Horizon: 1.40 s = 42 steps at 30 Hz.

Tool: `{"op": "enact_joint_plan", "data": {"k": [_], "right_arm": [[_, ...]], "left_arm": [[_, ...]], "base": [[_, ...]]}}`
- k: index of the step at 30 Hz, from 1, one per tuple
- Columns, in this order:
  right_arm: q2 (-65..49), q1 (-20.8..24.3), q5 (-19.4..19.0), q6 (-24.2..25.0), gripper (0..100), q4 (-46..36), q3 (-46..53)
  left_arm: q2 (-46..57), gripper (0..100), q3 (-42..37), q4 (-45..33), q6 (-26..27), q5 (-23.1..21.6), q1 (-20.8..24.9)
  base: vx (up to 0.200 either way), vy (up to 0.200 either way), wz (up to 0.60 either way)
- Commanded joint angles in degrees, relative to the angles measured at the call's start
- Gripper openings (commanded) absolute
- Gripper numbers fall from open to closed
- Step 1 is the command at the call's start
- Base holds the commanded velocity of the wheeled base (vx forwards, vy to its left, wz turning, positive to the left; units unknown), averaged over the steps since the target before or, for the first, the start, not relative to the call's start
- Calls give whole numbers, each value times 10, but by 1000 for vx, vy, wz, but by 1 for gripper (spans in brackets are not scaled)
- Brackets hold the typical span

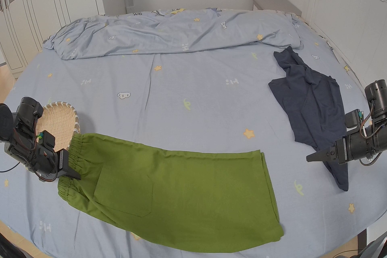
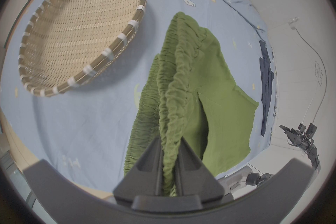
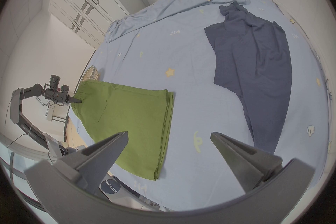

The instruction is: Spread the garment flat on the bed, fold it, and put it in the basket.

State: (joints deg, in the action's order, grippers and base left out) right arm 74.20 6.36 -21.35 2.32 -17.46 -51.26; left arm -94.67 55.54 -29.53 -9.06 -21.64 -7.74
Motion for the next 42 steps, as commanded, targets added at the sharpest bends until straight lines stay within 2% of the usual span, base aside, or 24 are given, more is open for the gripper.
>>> {"op": "enact_joint_plan", "data": {"k": [1,4,8,12,13,14,17,19,30,36,42], "right_arm": [[-16,3,0,0,100,-1,2],[-16,3,1,0,100,-1,2],[-20,5,1,0,100,-1,0],[-22,8,2,1,100,-2,1],[-25,8,2,1,100,-2,1],[-26,8,2,1,100,-2,1],[-29,8,2,1,100,-2,1],[-31,9,2,0,100,-2,1],[-28,9,2,0,100,-2,2],[-27,9,2,1,100,-1,4],[-27,9,3,0,100,-1,5]], "left_arm": [[40,0,26,-31,-5,36,6],[56,0,28,-31,-46,91,48],[79,0,60,-32,-142,110,139],[77,0,82,-38,-162,150,211],[74,0,91,-40,-175,175,242],[74,0,91,-40,-175,175,242],[50,0,132,-40,-253,245,345],[43,0,142,-40,-257,259,367],[-16,0,198,-40,-269,263,454],[-66,0,256,-40,-267,264,519],[-85,0,280,-40,-266,261,568]], "base": [[0,0,0],[0,0,0],[0,0,0],[0,0,0],[0,0,0],[0,0,0],[0,0,0],[0,0,0],[0,0,0],[0,0,0],[0,0,0]]}}
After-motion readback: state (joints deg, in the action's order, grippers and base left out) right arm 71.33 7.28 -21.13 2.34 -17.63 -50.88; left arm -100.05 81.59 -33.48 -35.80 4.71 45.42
